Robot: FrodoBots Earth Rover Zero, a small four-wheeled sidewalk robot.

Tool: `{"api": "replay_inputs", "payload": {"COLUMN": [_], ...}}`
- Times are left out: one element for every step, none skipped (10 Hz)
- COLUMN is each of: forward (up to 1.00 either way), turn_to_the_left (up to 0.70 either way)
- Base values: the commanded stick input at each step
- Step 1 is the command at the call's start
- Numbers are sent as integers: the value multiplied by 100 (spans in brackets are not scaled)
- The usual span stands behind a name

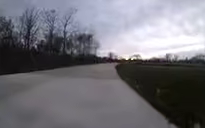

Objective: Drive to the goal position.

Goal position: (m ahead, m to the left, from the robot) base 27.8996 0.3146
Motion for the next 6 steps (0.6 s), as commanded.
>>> {"api": "replay_inputs", "payload": {"forward": [100,100,100,100,100,100], "turn_to_the_left": [0,0,0,0,0,0]}}
